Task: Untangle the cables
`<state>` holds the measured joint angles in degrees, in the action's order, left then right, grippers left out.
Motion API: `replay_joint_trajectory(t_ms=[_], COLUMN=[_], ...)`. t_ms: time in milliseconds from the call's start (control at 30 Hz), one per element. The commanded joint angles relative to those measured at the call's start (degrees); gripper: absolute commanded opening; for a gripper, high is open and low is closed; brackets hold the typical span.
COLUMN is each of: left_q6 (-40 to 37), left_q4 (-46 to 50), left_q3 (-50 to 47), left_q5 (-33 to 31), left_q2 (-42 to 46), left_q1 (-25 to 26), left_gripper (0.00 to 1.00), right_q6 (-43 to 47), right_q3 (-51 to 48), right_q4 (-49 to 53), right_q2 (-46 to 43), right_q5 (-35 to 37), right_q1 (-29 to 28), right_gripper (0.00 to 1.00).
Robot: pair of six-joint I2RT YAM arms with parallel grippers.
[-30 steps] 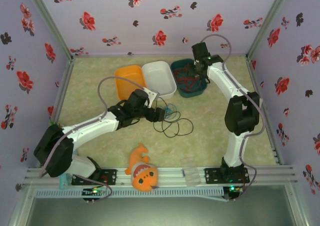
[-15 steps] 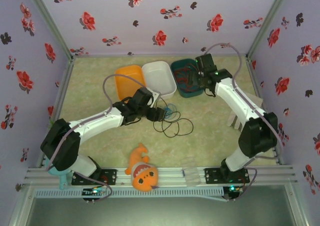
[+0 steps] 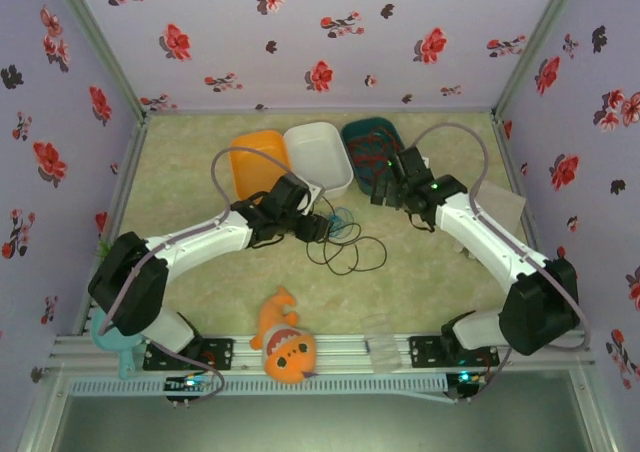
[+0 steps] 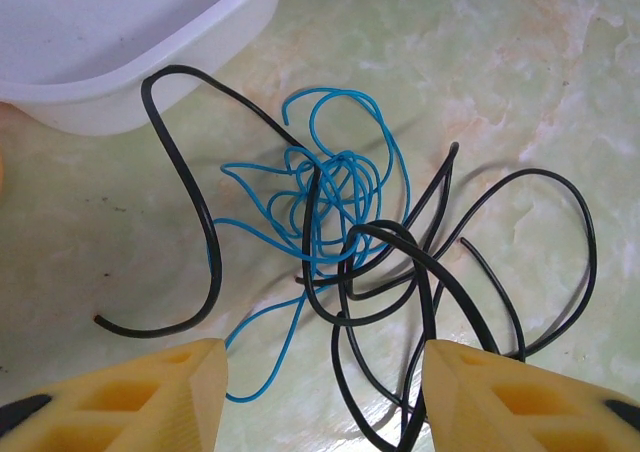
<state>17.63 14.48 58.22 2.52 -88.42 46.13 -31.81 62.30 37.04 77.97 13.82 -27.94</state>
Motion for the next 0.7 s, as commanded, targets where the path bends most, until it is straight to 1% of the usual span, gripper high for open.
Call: replay_joint_trajectory(t_ms=[0,133,333,433,667], left_q6=[-0.4,-0.1,0.1,-0.3,-0.5], left_q4=[1.2,2.5,6.0,9.9,16.7], left_q3=[2.4,3.7,5.7,7.4,7.0], left_q5=[-0.3,-0.4,1.3,3.2,5.2], left_q2=[-0.1,0.2,0.2,-0.5,0.8], left_q1=[-0.3,-0.3,-0.3,-0.3,-0.2], left_gripper=[0.55,0.59,0.72,0.77,0.76], right_q6=[-4.7,-6.7,-7.7,-7.8,-6.3], right_q3=[-2.3,-4.0,-4.5,-3.7,-1.8], right_q4=[-0.8,-0.4,0.0,0.2,-1.4], right_q2=[-1.8,-1.6,0.2,1.5,5.7], right_q5=[2.4,2.6,2.3,2.2,0.5], right_q1=[-0.9,-1.2,-2.6,-3.8,-6.7], right_gripper=[0.99,0.99,1.00,1.00,0.99])
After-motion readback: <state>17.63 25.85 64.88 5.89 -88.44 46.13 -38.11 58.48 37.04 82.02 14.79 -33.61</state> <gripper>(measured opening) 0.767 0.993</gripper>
